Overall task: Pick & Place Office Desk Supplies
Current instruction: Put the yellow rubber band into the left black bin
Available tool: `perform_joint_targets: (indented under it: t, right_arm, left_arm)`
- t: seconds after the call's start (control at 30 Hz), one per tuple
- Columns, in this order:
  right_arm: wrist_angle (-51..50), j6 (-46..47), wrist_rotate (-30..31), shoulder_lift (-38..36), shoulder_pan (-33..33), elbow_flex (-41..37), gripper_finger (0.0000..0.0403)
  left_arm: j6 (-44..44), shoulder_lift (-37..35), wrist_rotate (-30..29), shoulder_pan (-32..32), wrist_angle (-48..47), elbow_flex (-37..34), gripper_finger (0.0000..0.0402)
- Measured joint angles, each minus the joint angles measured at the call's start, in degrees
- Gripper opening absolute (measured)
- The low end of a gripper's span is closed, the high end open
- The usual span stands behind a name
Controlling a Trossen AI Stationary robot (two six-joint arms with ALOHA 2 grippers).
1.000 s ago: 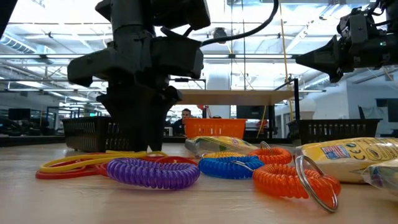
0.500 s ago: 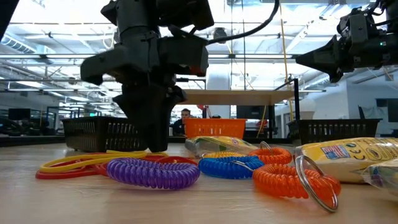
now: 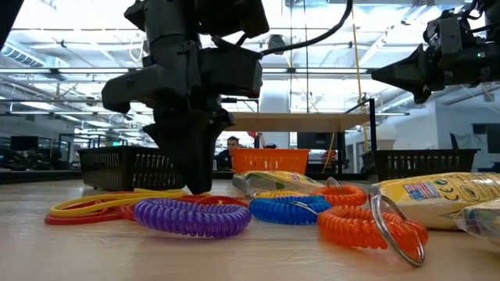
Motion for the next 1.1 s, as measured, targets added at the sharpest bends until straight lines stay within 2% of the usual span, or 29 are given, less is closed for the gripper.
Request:
perform_joint_targets:
  t: [0.27,0.53,0.67,0.83,1.1]
  right_arm:
    - [0.0,0.0,-0.1,0.0,0.0,0.0,0.0000]
    - [0.0,0.0,-0.1,0.0,0.0,0.0,0.0000]
    - [0.0,0.0,-0.1,0.0,0.0,0.0,0.0000]
    - [0.0,0.0,-0.1,0.0,0.0,0.0,0.0000]
    - [0.0,0.0,-0.1,0.0,0.0,0.0,0.0000]
  left_arm:
    - [-0.4,0.0,0.4,0.0,-0.3,0.0,0.0091]
    - [-0.4,0.0,0.2,0.4,-1.0,0.0,0.0179]
    - [-0.4,0.0,0.1,0.4,-1.1,0.0,0.0204]
    - [-0.4,0.0,0.1,0.4,0.3,-0.8,0.0197]
    - [-0.6,-0.3,0.7,0.4,3.8,-3.3,0.0135]
